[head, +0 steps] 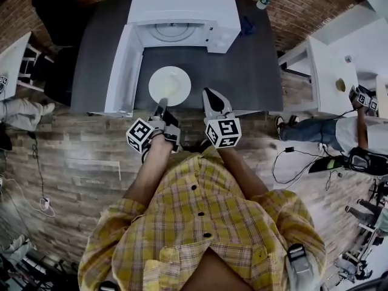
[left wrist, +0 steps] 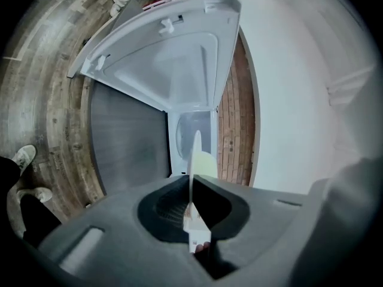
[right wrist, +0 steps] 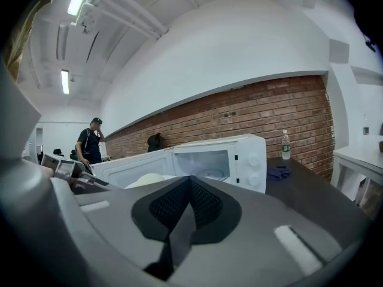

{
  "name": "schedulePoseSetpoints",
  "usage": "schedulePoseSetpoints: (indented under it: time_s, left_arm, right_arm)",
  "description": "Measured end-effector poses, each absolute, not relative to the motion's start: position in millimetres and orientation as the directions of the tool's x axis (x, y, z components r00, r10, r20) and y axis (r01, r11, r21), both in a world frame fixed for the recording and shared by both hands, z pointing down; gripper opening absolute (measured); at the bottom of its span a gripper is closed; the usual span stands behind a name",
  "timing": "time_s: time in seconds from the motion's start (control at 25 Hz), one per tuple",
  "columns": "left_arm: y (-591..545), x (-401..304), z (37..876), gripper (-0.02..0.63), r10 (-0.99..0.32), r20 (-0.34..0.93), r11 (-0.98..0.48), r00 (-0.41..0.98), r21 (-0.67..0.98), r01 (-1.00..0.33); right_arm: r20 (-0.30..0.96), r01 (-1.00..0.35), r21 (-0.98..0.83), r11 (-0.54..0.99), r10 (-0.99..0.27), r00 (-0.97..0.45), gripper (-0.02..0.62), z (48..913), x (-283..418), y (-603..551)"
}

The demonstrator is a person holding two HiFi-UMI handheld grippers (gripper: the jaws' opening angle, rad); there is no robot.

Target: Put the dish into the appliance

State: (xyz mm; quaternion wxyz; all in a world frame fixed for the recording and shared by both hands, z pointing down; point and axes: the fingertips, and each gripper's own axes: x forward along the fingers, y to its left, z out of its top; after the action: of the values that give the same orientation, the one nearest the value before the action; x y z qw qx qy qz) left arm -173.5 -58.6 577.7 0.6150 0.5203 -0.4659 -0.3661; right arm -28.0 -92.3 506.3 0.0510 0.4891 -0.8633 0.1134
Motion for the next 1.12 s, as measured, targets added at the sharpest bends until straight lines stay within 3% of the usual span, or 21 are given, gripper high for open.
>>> schedulePoseSetpoints:
  time_s: [1.12]
  left_arm:
    - [-148.1,-148.9,578.9,0.011,-0.961,0.205,0.202,0.184,0.979,-0.036]
  right_arm:
    - [0.168,-0.781,-0.202,0.591,-0.765,-0.622,0.005,508.3,-3.4,-189.6]
